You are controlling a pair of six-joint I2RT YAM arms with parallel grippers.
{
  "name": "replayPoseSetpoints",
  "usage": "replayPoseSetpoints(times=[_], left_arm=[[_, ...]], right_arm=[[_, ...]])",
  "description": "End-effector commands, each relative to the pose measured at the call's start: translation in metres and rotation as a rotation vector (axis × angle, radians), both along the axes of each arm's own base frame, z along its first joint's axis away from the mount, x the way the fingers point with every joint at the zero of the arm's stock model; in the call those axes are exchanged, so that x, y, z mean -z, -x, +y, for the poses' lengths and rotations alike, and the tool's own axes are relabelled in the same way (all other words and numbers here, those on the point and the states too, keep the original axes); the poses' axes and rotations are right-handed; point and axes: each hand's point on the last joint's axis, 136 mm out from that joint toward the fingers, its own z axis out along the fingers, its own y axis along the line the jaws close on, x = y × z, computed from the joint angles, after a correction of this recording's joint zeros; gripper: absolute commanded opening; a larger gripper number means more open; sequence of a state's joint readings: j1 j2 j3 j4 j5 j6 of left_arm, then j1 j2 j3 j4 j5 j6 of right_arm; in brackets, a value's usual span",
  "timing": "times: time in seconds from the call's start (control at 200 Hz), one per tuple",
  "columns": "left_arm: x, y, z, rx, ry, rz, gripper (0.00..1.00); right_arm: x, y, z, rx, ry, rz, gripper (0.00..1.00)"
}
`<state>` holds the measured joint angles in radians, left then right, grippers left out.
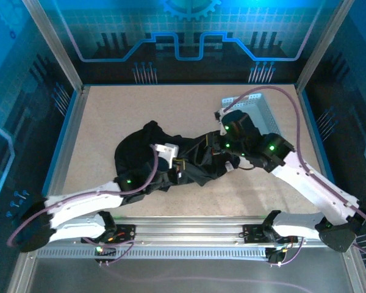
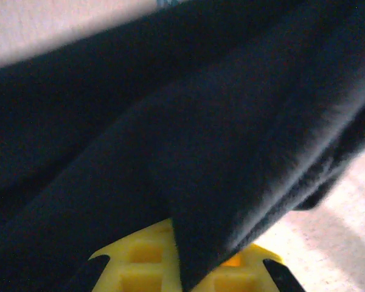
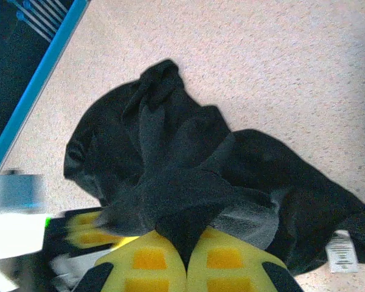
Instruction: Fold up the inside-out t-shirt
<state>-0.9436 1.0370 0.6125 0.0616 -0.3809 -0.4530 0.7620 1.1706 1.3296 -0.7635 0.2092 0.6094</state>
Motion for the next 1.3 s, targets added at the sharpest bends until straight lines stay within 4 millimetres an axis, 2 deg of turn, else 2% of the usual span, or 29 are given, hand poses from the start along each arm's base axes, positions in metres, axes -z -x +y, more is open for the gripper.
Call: replayPoseSetpoints(times=[0.0,0.075,0.145,0.21,0.265,0.33,0.395,0.42,0.445,0.485,0.52,0.57,0.62,0.675,0.74,0.785,0.91,1.015,1.146,1.296], left_arm=[[-0.034,0.005,0.032,0.024,-0.069,-0.111,0.0],[-0.052,0.007,0.05,-0.007,-0.01,-0.141,0.0],[-0.044,0.003,0.058,-0.018,0.014,-0.09,0.0],[-0.019,-0.009,0.064,-0.059,0.01,0.015,0.05],[0.007,-0.022,0.067,-0.099,-0.017,0.138,0.06],[0.04,-0.036,0.073,-0.163,-0.106,0.281,0.08],[0.064,-0.046,0.078,-0.221,-0.208,0.38,0.1],[0.07,-0.049,0.081,-0.248,-0.243,0.41,0.15],[0.076,-0.051,0.085,-0.273,-0.277,0.439,0.28],[0.083,-0.053,0.086,-0.29,-0.315,0.473,0.39],[0.082,-0.053,0.084,-0.289,-0.33,0.484,0.43],[0.072,-0.05,0.08,-0.293,-0.35,0.456,0.54],[0.054,-0.044,0.073,-0.294,-0.374,0.376,0.64],[0.032,-0.033,0.058,-0.264,-0.355,0.306,0.7],[0.016,-0.017,0.044,-0.238,-0.277,0.295,0.7],[0.012,-0.007,0.036,-0.229,-0.228,0.298,0.69],[0.039,0.004,0.018,-0.228,-0.128,0.431,0.66],[0.062,-0.002,0.014,-0.273,-0.045,0.534,0.6],[0.073,-0.022,0.008,-0.285,0.144,0.585,0.54],[0.082,-0.032,-0.007,-0.243,0.079,0.62,0.49]], right_arm=[[-0.023,-0.001,-0.009,0.008,-0.038,-0.051,0.0],[-0.028,0.003,-0.002,-0.03,-0.107,-0.05,0.0],[-0.023,0.006,0.011,-0.07,-0.171,-0.015,0.0],[-0.003,0.005,0.021,-0.081,-0.182,0.038,0.0],[0.026,0.0,0.026,-0.072,-0.164,0.097,0.0],[0.058,-0.007,0.03,-0.057,-0.136,0.162,0.0],[0.081,-0.015,0.034,-0.054,-0.116,0.197,0.0],[0.087,-0.018,0.033,-0.047,-0.109,0.204,0.0],[0.09,-0.021,0.033,-0.042,-0.104,0.204,0.0],[0.096,-0.027,0.03,-0.025,-0.098,0.206,0.0],[0.1,-0.032,0.027,-0.013,-0.099,0.213,0.0],[0.103,-0.037,0.024,-0.009,-0.108,0.213,0.0],[0.106,-0.039,0.023,-0.004,-0.115,0.219,0.0],[0.106,-0.04,0.026,-0.021,-0.14,0.221,0.0],[0.104,-0.039,0.03,-0.036,-0.158,0.219,0.0],[0.104,-0.038,0.031,-0.039,-0.163,0.219,0.0],[0.102,-0.037,0.03,-0.038,-0.172,0.207,0.0],[0.099,-0.033,0.03,-0.049,-0.191,0.19,0.0],[0.101,-0.026,0.024,-0.052,-0.188,0.156,0.0],[0.112,-0.018,0.02,-0.056,-0.192,0.158,0.0]])
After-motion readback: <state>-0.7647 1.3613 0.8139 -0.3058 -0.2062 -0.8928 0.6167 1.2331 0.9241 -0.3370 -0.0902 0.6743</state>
